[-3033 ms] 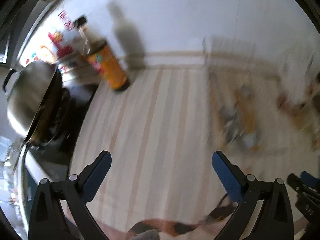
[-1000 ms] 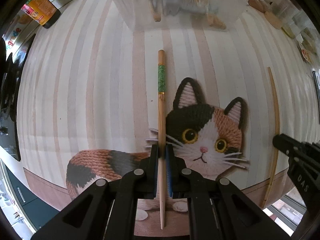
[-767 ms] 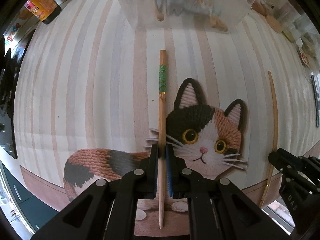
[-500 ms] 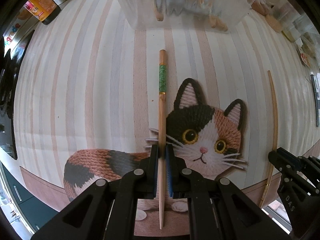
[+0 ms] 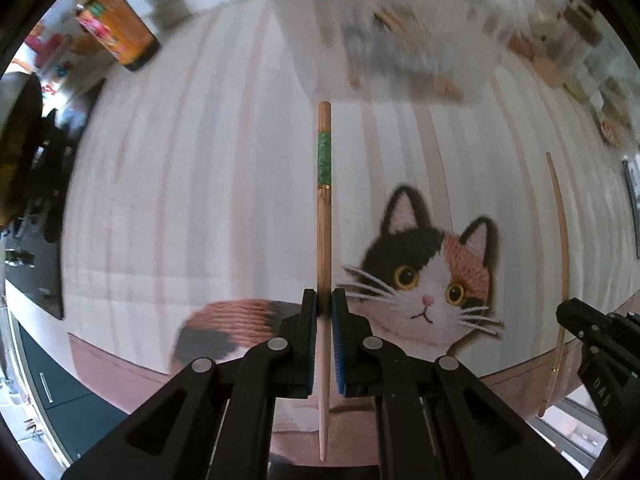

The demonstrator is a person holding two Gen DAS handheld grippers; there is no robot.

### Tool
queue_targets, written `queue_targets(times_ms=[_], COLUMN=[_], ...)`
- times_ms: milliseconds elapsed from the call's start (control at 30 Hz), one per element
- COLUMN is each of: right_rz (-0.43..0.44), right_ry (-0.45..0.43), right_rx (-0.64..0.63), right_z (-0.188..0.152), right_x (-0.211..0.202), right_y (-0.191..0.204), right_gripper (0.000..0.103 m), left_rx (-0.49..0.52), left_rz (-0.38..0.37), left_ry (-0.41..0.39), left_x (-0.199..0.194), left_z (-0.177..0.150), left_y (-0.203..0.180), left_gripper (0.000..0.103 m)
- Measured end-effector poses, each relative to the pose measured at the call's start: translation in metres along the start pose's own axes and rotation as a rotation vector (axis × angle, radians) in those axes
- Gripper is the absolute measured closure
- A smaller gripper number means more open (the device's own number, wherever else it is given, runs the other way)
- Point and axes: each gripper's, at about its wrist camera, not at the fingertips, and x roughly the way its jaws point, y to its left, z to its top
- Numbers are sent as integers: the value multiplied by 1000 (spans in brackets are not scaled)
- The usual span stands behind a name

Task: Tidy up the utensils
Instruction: 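Lift both chopsticks and carry them over the clear rack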

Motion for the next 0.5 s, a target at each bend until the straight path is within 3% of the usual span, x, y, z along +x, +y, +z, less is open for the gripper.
queue_targets(times_ms=[300,500], right_rz=[82,174], right_ry=[-146,-258], right_rx=[22,24], right_z=[17,60], right_x=[-72,-129], right_y=[-2,-1], right_gripper=[96,96], left_rx=[-78,-126], left_rz=[40,-24], left_ry=[-183,-312], left_x=[-81,-147], left_z=[29,70], left_y=[47,63], left_gripper=[98,98])
